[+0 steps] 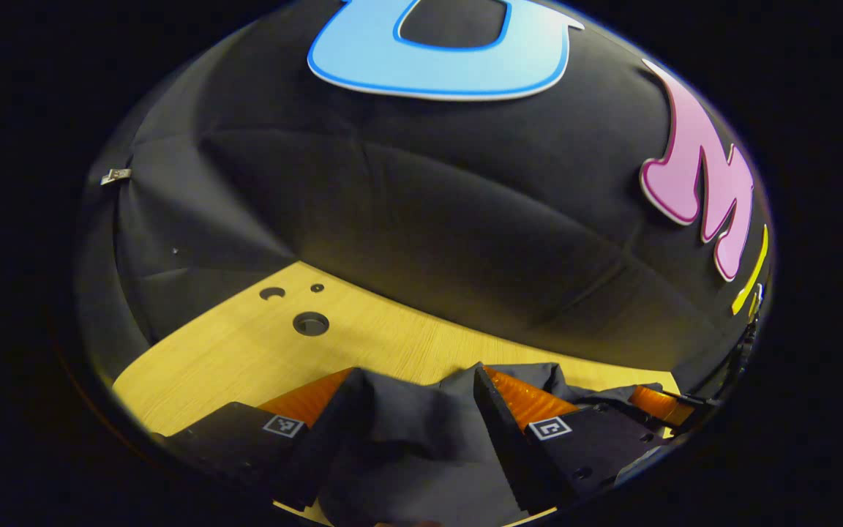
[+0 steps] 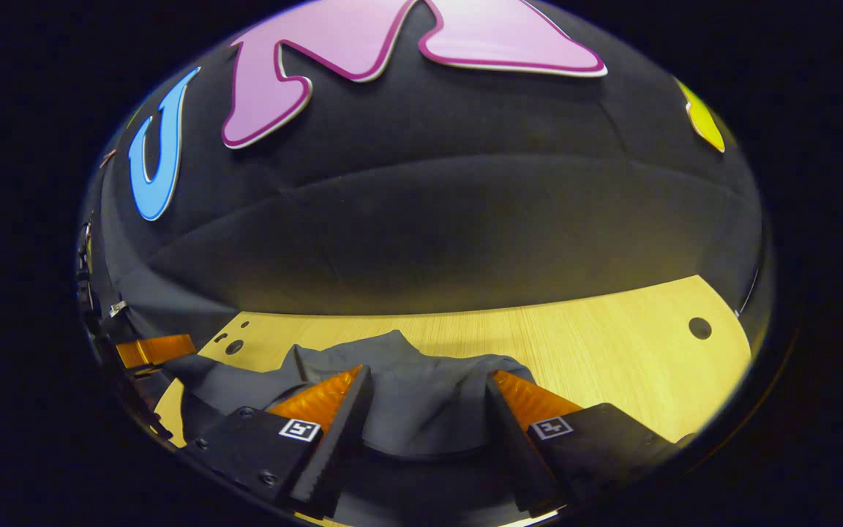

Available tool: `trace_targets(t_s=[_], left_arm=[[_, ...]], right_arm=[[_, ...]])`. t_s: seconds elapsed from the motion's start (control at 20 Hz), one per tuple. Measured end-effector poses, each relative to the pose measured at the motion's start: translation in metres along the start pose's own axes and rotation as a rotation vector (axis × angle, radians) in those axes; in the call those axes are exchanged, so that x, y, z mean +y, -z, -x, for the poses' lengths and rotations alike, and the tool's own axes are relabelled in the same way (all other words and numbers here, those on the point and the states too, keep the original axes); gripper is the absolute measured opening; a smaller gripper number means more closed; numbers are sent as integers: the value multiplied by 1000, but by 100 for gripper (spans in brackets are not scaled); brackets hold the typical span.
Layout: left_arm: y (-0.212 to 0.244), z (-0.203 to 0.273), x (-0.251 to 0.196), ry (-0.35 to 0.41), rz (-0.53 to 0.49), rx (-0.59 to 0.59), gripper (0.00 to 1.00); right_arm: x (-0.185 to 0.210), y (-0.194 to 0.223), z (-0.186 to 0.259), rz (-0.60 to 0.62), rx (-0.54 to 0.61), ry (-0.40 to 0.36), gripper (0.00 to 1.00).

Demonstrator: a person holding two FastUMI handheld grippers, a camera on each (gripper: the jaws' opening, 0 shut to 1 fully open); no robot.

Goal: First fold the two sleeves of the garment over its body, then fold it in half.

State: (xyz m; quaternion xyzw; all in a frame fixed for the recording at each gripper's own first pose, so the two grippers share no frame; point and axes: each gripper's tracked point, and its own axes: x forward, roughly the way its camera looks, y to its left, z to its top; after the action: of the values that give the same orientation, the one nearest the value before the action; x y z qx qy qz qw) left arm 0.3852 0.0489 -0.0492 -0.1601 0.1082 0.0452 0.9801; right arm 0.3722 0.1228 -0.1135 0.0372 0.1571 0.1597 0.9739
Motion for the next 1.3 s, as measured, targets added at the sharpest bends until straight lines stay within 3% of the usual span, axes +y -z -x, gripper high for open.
trace_targets(t_s=[0.05, 0.1, 0.35, 0.55, 0.75, 0.9, 1.1, 1.3], left_arm=[[-11, 13, -1, -1, 2, -27, 96], [-21, 27, -1, -2, 0, -51, 96], [-48, 113, -3, 10, -7, -115, 96], [-61, 193, -3, 19, -54, -156, 96], [-76, 276, 18, -84, -189, -246, 96], [-78, 332, 10, -52, -245, -276, 96], [-70, 406, 12, -86, -301, -360, 96], [-31, 447, -3, 2, -288, -329, 96]], right_arm=[[2, -7, 10, 9, -14, -1, 97], [2, -14, 19, 19, -29, 4, 100], [5, -58, 88, 146, -151, 68, 98], [10, -87, 176, 203, -254, 105, 98], [22, -95, 264, 199, -334, 153, 99], [38, -79, 320, 197, -353, 171, 99], [60, -44, 377, 187, -325, 163, 99], [80, -15, 426, 186, -310, 155, 99]])
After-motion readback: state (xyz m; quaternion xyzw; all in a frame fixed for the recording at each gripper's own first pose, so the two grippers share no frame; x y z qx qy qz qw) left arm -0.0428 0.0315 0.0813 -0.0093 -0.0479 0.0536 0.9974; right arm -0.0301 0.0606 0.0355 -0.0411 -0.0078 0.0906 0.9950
